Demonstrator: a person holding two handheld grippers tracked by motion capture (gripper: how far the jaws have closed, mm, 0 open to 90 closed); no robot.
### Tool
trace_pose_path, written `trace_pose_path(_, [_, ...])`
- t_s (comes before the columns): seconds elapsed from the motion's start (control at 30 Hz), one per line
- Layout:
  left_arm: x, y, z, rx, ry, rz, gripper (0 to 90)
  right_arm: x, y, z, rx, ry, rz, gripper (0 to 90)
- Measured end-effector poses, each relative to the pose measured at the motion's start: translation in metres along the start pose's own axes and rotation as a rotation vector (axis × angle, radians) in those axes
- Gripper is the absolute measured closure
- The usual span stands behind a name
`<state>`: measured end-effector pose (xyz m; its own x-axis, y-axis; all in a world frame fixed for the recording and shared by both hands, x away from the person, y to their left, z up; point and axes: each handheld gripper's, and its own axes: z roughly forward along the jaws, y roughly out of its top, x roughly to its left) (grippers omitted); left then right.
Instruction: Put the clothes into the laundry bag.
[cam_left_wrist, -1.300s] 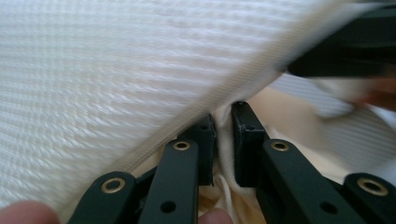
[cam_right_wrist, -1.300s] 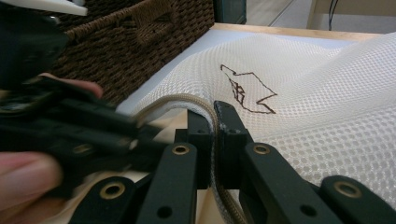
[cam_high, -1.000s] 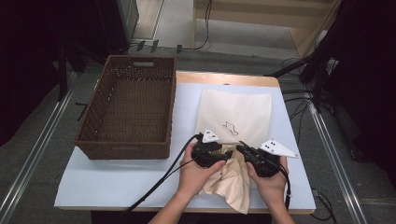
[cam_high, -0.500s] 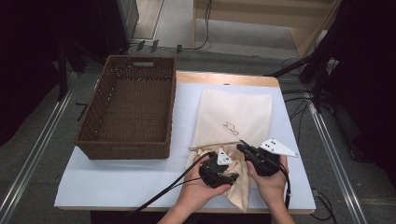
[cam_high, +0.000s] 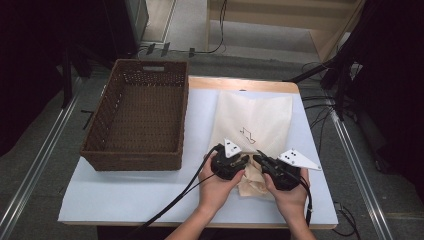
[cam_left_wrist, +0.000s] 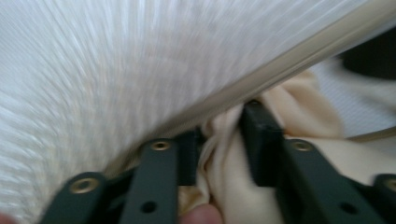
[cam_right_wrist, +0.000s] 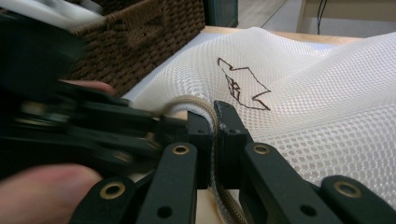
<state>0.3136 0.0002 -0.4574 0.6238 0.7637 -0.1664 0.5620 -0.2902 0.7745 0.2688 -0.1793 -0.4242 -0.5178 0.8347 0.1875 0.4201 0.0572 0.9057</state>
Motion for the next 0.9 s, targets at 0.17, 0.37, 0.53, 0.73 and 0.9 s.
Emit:
trace_pose_path(0.17, [-0.003,0.001,-0.009,0.004,-0.068,0.037,48.1,-0.003,-0.003,0.002,0.011,-0.009,-0.004,86.9])
trace_pose_path(0.37, [-0.019,-0.005,-0.044,-0.036,-0.162,0.097,34.2,-0.010,-0.003,0.000,0.001,-0.021,0.024,86.9])
trace_pose_path(0.53, [-0.034,-0.015,-0.044,0.052,-0.176,0.173,23.7,-0.008,-0.002,0.002,0.003,-0.022,0.024,86.9])
trace_pose_path(0.73, [-0.036,-0.030,-0.018,0.145,-0.030,0.264,24.3,-0.006,-0.002,0.003,0.004,-0.018,0.017,86.9])
trace_pose_path(0.9, [-0.026,-0.020,-0.025,0.087,-0.099,0.196,69.1,-0.005,-0.003,0.003,0.002,-0.017,0.018,86.9])
